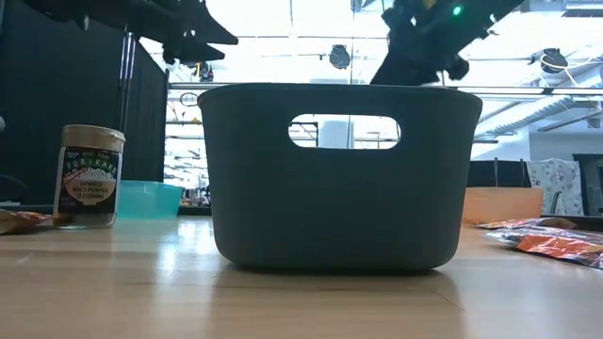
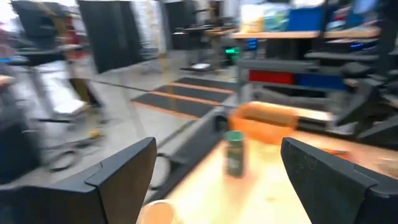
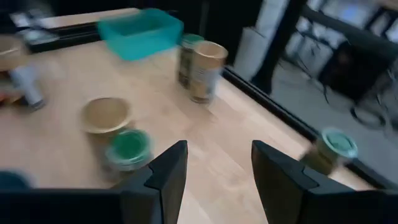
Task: Sort spices by type
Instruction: Put the gold seasoning bottle into the blue bin
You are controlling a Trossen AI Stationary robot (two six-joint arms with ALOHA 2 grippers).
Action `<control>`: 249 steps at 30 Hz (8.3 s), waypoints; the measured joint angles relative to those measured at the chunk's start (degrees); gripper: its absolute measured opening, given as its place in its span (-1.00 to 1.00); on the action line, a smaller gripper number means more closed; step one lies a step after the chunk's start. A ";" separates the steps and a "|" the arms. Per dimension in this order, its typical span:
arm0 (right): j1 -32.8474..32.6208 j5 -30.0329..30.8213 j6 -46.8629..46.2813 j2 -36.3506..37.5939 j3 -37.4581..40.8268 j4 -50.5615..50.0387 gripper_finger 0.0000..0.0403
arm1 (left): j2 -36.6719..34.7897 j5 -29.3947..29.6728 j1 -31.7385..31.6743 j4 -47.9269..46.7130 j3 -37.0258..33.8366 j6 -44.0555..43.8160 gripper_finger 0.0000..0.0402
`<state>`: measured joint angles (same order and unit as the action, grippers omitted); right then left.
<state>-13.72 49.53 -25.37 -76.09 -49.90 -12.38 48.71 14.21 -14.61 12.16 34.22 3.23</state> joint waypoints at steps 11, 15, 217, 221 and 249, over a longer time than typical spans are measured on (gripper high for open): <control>-6.45 -0.30 10.27 2.35 0.06 0.69 -0.04 | 1.60 -15.55 6.51 -0.31 0.00 -6.69 0.74; -6.66 -0.15 13.88 5.79 0.06 0.27 0.08 | 7.08 -11.01 12.03 -1.55 -0.01 -10.33 0.74; -6.13 -3.38 15.78 19.93 -0.14 -14.41 0.24 | 48.48 -2.58 29.33 -23.58 31.10 -13.27 0.48; -6.13 -3.38 15.78 19.94 -0.14 -14.44 0.24 | 48.48 -3.25 29.31 -23.50 31.10 -13.30 0.49; -6.13 -3.39 15.76 19.93 -0.14 -14.51 0.24 | 48.48 -3.26 29.35 -23.41 31.09 -13.20 0.50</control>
<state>-19.86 46.13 -9.61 -56.16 -50.04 -26.89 97.19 10.94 14.74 -11.25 65.31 -9.97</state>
